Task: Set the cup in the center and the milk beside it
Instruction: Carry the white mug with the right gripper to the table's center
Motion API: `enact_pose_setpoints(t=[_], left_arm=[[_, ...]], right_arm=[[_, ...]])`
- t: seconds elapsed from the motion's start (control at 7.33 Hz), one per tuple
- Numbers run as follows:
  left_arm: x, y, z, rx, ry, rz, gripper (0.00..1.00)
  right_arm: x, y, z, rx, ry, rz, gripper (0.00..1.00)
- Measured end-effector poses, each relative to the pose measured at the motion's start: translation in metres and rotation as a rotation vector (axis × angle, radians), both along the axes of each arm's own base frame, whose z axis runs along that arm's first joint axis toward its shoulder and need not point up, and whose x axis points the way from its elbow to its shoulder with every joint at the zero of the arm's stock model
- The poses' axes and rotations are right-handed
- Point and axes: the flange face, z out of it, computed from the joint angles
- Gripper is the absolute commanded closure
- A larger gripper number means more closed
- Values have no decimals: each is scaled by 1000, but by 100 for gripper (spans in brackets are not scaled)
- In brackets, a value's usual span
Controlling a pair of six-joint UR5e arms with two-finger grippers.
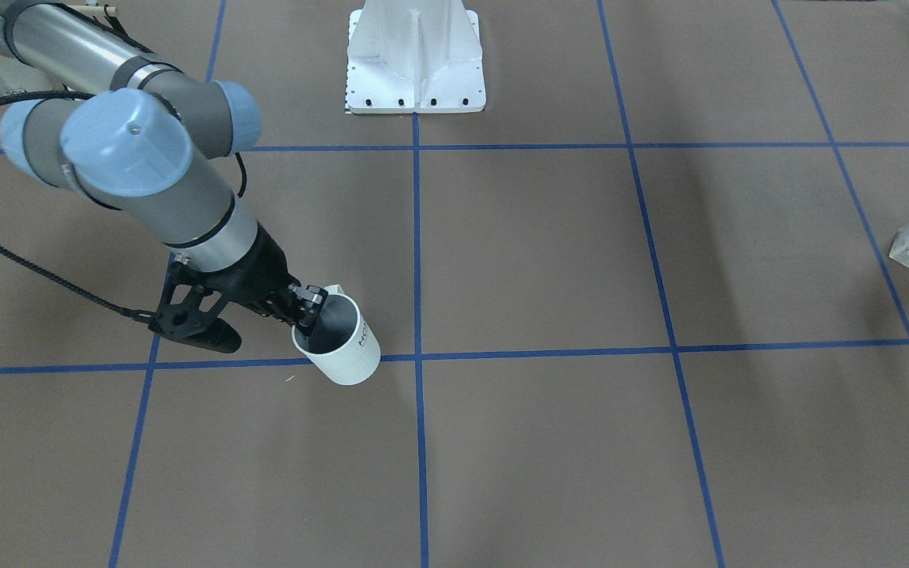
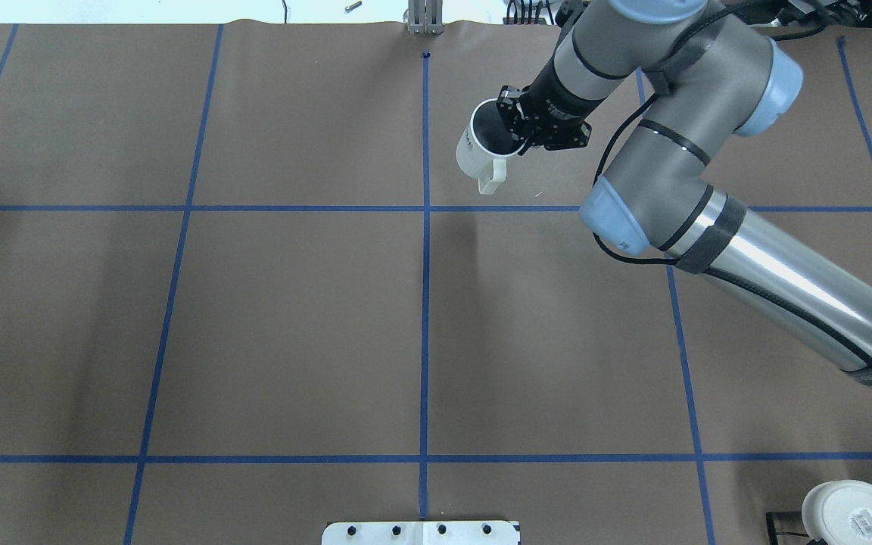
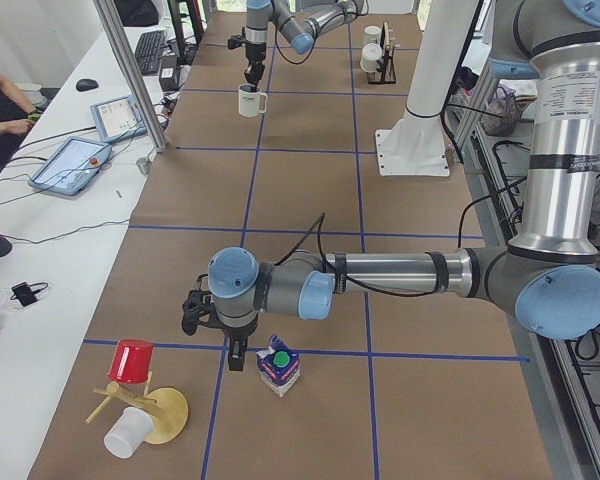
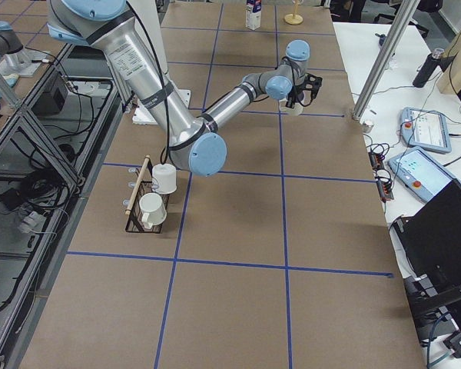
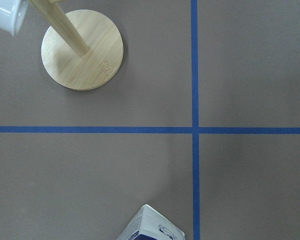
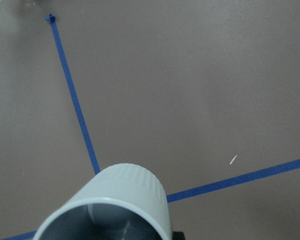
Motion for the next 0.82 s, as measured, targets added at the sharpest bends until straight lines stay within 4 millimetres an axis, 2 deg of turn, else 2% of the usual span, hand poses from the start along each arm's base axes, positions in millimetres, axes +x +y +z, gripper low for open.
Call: enact_pose_setpoints(t=[0.14, 0.41, 0.68, 0.82], left_arm=[[0, 0, 1, -1, 0, 0, 2], [0, 0, 0, -1, 1, 0, 2], [0, -1, 0, 0, 1, 0, 2], [0, -2, 0, 0, 1, 0, 2]], right_arm=[[-23, 1, -8, -1, 23, 0, 100], [-66, -11, -20, -19, 62, -5, 100], [-87, -10, -15, -38, 85, -21, 100], [-92, -9, -10, -49, 93, -29, 100]])
